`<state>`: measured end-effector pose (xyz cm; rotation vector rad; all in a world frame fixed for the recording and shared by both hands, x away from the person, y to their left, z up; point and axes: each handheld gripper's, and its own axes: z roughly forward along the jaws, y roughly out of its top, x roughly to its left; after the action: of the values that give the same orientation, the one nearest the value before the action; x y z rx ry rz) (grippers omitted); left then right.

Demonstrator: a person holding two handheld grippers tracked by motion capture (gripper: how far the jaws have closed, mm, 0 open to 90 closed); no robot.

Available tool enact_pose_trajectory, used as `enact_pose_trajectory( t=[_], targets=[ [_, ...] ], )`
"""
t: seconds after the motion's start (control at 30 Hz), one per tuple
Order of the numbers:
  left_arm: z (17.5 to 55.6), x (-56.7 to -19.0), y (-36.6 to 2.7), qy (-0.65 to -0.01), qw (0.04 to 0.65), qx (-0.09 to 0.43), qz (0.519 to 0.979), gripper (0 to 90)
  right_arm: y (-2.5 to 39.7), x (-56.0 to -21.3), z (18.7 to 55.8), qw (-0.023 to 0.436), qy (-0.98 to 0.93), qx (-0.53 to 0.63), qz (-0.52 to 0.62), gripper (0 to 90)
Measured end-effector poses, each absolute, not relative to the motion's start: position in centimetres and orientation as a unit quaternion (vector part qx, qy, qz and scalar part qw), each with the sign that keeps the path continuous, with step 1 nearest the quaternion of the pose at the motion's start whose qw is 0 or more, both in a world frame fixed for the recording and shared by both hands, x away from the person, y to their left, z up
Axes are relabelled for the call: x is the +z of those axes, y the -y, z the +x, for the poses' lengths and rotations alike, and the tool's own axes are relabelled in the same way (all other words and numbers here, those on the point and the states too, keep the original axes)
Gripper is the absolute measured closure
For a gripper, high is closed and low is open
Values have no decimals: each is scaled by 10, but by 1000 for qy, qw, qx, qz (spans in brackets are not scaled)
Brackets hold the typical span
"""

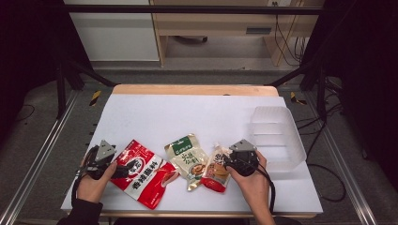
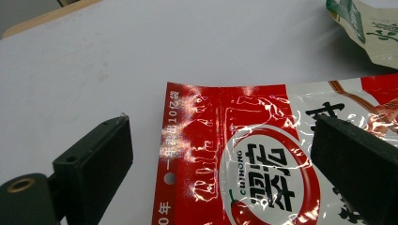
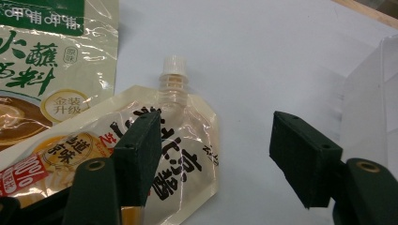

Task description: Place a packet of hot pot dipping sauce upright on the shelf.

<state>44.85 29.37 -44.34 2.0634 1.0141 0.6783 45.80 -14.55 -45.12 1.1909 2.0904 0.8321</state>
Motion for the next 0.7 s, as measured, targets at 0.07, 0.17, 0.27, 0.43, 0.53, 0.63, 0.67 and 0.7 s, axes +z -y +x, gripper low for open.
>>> enact_pose_trajectory(
  t=[0.07,0.17,0.27,0.43,0.53,0.63,0.67,0.7],
  targets=[
    [449,-444,-294,-395,364,263,802,61,146,-451,458,293,-785,312,449,358],
    [449,-443,-295,-395,364,262,802,62,147,-451,458,292,-784,313,449,365],
    [449,-444,-294,-394,364,261,802,63,147,-452,459,288,-784,313,453,382],
    [448,-443,-292,-389,360,263,806,66,144,-456,460,283,-788,304,454,411],
    [448,-443,-291,-387,360,264,807,66,144,-458,461,284,-790,297,455,415],
    [447,-442,-290,-384,362,264,807,66,141,-462,465,280,-794,286,458,417],
    [448,-442,-290,-383,362,263,808,66,141,-464,466,277,-796,284,458,416],
    [448,-442,-289,-382,362,263,809,66,140,-465,468,275,-797,281,459,415]
  ],
)
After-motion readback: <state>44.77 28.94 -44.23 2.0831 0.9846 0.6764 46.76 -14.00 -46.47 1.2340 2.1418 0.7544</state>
